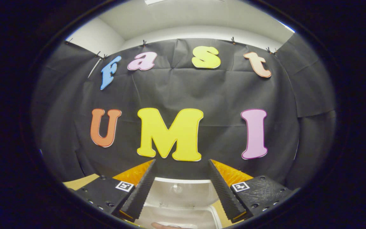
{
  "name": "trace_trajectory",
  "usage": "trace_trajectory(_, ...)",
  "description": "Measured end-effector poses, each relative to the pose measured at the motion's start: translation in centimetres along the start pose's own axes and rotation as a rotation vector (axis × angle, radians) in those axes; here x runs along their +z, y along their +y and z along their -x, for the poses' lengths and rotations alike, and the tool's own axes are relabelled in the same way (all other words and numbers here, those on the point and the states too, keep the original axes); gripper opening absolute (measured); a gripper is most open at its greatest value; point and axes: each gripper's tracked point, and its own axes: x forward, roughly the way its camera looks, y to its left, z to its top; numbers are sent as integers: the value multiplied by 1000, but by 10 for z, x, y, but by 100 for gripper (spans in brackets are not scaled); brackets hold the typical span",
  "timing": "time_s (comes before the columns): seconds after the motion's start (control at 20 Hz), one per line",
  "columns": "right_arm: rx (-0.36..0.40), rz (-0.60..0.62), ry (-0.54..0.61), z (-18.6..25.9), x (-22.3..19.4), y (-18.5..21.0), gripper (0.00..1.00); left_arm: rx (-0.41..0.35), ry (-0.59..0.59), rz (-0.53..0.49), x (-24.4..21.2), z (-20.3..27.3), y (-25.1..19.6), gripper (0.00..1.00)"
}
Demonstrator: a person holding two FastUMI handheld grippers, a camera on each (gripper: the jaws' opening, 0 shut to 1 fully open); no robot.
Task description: Press the lid of the desktop garbage bin to open it, pick up the crumpled paper on the desktop and throw it into the bin, then pick up the pop can on the desktop and drop it into the bin, and finally close the garbage bin lid.
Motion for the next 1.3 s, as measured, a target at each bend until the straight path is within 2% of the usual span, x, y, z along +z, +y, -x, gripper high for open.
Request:
trace_trajectory(0.2, -1, -43, 56, 11, -8, -2, 95, -8, -18, -14, 6, 2, -4, 89)
trace_trajectory(0.3, -12, -55, 89, 16, -14, -4, 97, -8, -30, -24, 9, 4, -5, 89)
trace_trajectory(0.4, -19, -20, 119, 22, -20, -6, 94, -9, -40, -33, 13, 9, -7, 89)
trace_trajectory(0.5, -7, 25, 149, 28, -28, -4, 97, -14, -47, -34, 14, 10, -9, 89)
trace_trajectory(0.65, 8, 30, 218, 39, -48, -1, 95, -28, -47, -36, 11, 11, -17, 89)
trace_trajectory(0.8, 6, 37, 312, 51, -77, -2, 95, -36, -36, -48, 7, 9, -21, 89)
trace_trajectory(0.9, -20, 38, 412, 58, -103, -5, 95, -42, -27, -52, 4, 8, -22, 89)
trace_trajectory(1.0, -13, 71, 501, 65, -128, -4, 95, -47, -25, -43, 2, 7, -22, 89)
trace_trajectory(1.3, 7, 134, 534, 73, -154, -1, 97, -36, -12, -54, -2, 3, -19, 89)
